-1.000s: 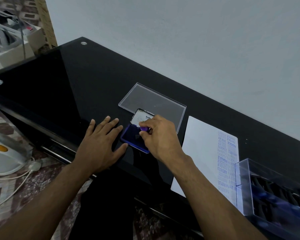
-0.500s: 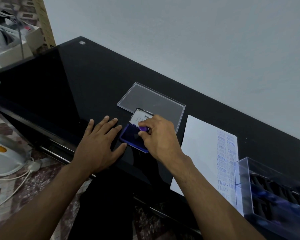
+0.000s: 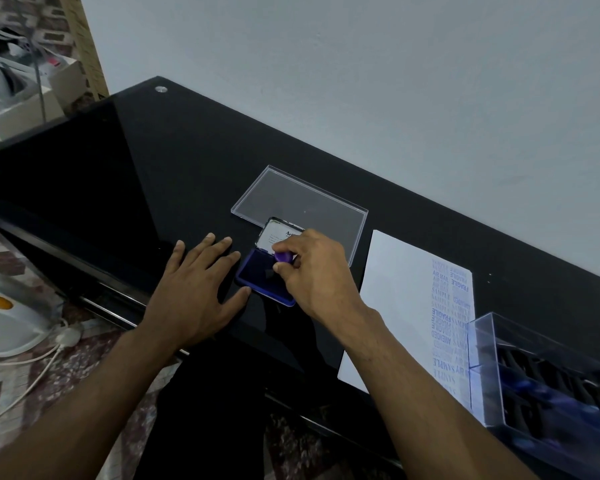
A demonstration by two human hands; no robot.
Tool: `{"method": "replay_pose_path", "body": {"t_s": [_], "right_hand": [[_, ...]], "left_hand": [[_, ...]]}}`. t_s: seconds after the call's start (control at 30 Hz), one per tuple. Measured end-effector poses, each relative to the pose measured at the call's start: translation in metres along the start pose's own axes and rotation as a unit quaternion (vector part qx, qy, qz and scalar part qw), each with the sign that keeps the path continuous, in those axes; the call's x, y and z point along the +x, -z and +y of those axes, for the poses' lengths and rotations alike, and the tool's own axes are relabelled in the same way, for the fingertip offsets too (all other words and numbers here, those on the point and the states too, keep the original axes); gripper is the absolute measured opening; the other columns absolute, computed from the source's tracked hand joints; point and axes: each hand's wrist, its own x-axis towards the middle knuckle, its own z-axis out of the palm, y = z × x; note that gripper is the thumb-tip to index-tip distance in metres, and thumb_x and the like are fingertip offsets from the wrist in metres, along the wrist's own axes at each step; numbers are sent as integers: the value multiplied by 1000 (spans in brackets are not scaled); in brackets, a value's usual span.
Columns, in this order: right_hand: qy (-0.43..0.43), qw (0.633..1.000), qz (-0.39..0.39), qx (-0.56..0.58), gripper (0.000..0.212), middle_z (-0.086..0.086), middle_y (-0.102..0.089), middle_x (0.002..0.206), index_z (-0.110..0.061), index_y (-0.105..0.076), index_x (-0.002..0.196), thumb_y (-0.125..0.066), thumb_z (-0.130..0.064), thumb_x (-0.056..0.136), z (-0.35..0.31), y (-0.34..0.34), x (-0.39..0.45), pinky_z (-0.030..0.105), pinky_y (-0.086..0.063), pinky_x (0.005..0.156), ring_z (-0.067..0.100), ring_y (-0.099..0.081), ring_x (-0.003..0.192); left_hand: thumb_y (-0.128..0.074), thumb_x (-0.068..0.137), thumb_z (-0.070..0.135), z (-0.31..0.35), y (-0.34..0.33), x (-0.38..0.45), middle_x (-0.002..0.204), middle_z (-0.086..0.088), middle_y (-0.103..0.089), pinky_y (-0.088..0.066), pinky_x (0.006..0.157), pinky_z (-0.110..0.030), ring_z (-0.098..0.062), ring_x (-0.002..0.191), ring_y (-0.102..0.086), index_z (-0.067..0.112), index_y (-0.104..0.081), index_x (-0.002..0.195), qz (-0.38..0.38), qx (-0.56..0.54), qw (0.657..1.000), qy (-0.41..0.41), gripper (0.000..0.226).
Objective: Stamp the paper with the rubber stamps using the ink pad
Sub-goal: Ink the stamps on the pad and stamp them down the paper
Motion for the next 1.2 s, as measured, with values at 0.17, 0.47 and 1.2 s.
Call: {"method": "replay_pose_path", "body": {"t_s": [0.17, 0.47, 1.2], "right_hand": [[-30, 995, 71, 70, 29, -5, -64, 112, -23, -71, 116, -73, -21, 87, 14, 11, -10, 32, -56, 90, 10, -62, 93], [-123, 975, 138, 122, 24, -9, -59, 103, -30, -73, 105, -77, -20, 83, 77, 55, -38, 34, -61, 74, 12, -67, 80], [-196, 948, 233, 87, 24, -4, -62, 102, -21, -72, 109, -75, -17, 86, 215, 131, -45, 35, -60, 75, 15, -66, 85]], "left_hand": [[-38, 86, 71, 12, 7, 6, 161, -2, -33, -12, 124, -51, -18, 153, -20, 23, -46, 148, 30, -46, 998, 8, 79], [-47, 88, 64, 94, 9, 44, 156, 0, -40, -22, 123, -47, -20, 148, -30, 22, -51, 144, 40, -92, 993, -64, 70], [-53, 99, 45, 222, -49, 131, 159, 0, -38, -25, 123, -48, -19, 152, -24, 20, -47, 148, -50, -138, 980, -134, 55]]}}
